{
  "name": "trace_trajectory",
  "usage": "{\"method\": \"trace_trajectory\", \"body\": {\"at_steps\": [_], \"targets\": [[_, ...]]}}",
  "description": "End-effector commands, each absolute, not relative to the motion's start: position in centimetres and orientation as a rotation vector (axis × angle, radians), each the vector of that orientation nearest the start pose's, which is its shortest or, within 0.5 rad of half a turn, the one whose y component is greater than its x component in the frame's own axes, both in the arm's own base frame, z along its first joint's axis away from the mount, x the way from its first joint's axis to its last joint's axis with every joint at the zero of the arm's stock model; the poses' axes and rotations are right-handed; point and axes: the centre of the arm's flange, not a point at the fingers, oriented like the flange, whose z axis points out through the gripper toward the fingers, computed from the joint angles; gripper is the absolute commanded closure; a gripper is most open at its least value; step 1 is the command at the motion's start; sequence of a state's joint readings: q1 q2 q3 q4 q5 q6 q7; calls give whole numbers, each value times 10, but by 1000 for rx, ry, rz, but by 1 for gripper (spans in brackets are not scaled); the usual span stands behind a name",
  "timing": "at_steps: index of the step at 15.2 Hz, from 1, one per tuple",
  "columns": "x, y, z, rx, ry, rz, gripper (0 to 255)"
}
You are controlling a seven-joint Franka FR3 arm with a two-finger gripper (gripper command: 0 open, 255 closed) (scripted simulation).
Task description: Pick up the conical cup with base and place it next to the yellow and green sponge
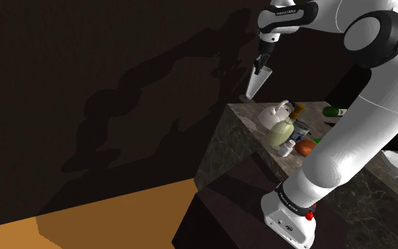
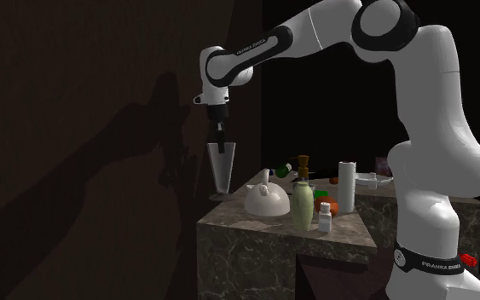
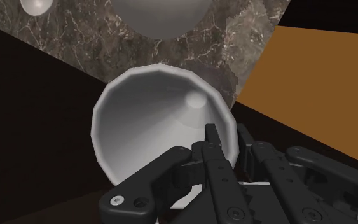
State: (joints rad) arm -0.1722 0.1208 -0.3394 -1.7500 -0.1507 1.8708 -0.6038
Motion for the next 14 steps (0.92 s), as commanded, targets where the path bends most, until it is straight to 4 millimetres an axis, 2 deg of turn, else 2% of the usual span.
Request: {"method": "trace_trajectory", "body": {"at_steps": [1,14], "targets": [[519,-296,512,-3290,-228,152,255],[519,-296,580,-3290,-228,152,255]]}}
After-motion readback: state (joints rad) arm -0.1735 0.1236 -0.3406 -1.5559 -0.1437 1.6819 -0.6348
